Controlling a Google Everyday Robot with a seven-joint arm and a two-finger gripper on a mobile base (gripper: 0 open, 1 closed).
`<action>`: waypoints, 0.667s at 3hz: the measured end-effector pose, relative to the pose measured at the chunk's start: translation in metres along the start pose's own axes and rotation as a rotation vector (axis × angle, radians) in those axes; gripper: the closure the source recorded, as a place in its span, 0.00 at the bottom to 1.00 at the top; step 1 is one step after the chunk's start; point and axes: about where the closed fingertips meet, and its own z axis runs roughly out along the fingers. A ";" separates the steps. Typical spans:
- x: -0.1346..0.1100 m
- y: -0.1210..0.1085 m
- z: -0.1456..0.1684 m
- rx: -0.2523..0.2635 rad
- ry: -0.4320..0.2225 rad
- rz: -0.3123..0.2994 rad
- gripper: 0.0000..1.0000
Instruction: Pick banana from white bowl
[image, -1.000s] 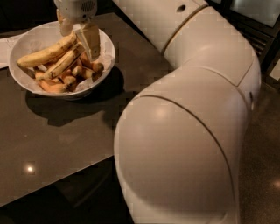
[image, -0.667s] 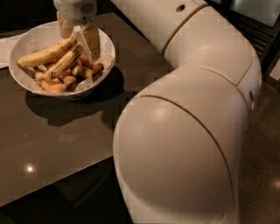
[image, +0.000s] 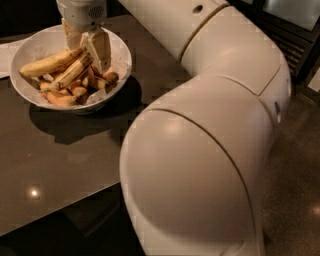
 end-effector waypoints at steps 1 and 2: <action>-0.002 -0.004 0.005 -0.009 0.006 -0.020 0.34; -0.002 -0.007 0.011 -0.021 0.010 -0.035 0.34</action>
Offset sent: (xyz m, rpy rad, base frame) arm -0.0174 -0.0184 -0.0143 -0.1545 0.1089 0.0446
